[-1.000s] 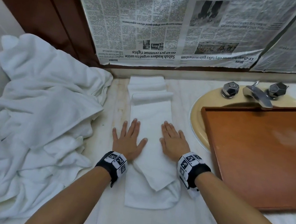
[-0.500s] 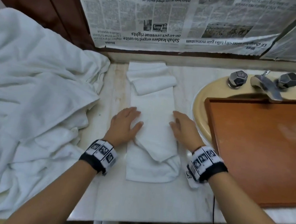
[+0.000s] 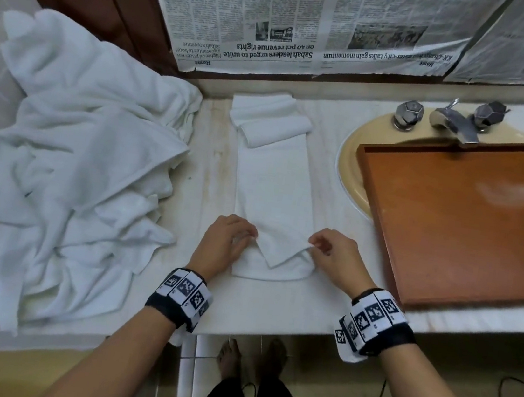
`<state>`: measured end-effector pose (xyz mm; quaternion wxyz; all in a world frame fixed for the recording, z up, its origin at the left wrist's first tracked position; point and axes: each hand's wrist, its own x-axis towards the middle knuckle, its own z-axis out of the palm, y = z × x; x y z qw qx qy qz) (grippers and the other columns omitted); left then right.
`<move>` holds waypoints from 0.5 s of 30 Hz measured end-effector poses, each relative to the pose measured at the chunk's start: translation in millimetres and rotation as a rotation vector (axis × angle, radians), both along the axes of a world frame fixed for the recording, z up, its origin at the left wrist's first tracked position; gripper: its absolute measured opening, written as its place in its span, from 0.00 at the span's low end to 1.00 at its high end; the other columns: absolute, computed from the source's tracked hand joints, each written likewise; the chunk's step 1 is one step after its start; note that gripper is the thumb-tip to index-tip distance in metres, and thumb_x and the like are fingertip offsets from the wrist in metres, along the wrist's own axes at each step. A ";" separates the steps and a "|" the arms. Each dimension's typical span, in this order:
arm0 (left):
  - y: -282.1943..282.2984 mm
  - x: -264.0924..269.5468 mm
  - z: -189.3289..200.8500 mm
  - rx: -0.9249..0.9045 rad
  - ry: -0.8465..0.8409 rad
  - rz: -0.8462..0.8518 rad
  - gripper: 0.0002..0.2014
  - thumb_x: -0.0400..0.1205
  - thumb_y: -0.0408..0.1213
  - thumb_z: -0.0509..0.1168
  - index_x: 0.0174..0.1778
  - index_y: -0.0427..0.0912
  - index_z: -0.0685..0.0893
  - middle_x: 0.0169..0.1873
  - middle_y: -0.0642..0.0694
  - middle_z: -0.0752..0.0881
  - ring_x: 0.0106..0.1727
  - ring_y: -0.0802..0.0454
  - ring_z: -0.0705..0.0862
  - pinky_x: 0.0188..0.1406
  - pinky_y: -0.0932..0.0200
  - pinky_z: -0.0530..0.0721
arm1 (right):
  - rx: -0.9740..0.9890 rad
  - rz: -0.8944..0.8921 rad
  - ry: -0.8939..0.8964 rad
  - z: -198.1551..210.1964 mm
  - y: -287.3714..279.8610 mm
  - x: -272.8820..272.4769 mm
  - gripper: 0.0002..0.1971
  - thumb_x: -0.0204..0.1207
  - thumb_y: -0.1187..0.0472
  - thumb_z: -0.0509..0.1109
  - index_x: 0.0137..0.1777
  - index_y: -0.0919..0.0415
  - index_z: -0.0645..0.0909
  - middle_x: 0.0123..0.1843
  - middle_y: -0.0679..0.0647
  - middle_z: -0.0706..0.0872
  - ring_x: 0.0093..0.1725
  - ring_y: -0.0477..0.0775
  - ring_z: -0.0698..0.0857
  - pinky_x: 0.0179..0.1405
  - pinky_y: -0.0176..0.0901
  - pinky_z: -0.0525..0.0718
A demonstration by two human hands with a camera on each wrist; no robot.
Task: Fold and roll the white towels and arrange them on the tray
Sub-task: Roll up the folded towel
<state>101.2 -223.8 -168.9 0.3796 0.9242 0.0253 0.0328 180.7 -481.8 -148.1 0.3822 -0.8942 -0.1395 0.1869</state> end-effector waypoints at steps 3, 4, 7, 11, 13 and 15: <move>-3.7 -16.2 3.4 -0.020 0.023 -0.044 0.14 0.81 0.36 0.69 0.62 0.53 0.84 0.60 0.54 0.80 0.60 0.54 0.78 0.62 0.60 0.75 | 0.045 0.020 -0.068 9.5 -0.2 -17.3 0.07 0.74 0.68 0.73 0.49 0.56 0.84 0.45 0.48 0.84 0.44 0.45 0.84 0.47 0.37 0.82; -6.6 -21.1 2.9 -0.017 0.048 -0.084 0.19 0.80 0.37 0.70 0.67 0.55 0.82 0.63 0.55 0.78 0.61 0.55 0.77 0.64 0.60 0.74 | 0.059 0.044 -0.095 12.0 -0.1 -23.8 0.07 0.74 0.68 0.73 0.50 0.57 0.84 0.45 0.49 0.84 0.43 0.43 0.83 0.46 0.35 0.82; -17.1 -32.2 -2.2 0.062 0.142 -0.188 0.21 0.78 0.41 0.70 0.67 0.59 0.83 0.66 0.59 0.74 0.61 0.55 0.74 0.62 0.59 0.75 | 0.062 0.124 -0.154 13.9 3.6 -42.5 0.07 0.73 0.67 0.72 0.50 0.57 0.82 0.45 0.48 0.80 0.42 0.43 0.81 0.45 0.35 0.80; -24.9 -40.5 -4.6 0.016 0.115 -0.118 0.07 0.81 0.43 0.71 0.52 0.57 0.90 0.58 0.59 0.79 0.58 0.56 0.78 0.59 0.55 0.78 | -0.067 0.185 -0.208 0.9 -0.1 -58.6 0.14 0.73 0.62 0.72 0.59 0.55 0.81 0.56 0.46 0.77 0.52 0.46 0.78 0.48 0.40 0.79; -23.0 -43.9 -3.5 -0.032 0.057 -0.072 0.06 0.83 0.39 0.70 0.51 0.53 0.90 0.55 0.58 0.81 0.57 0.56 0.80 0.59 0.59 0.75 | -0.108 0.187 -0.232 -7.1 -2.9 -64.2 0.17 0.74 0.62 0.71 0.63 0.54 0.79 0.60 0.47 0.76 0.57 0.46 0.77 0.50 0.43 0.81; -17.8 -50.6 -1.2 -0.049 0.011 -0.041 0.07 0.83 0.35 0.68 0.51 0.51 0.90 0.54 0.57 0.82 0.57 0.60 0.80 0.58 0.65 0.75 | -0.099 0.161 -0.236 -11.5 -3.4 -69.7 0.15 0.77 0.66 0.69 0.63 0.55 0.78 0.58 0.48 0.78 0.55 0.48 0.78 0.53 0.43 0.81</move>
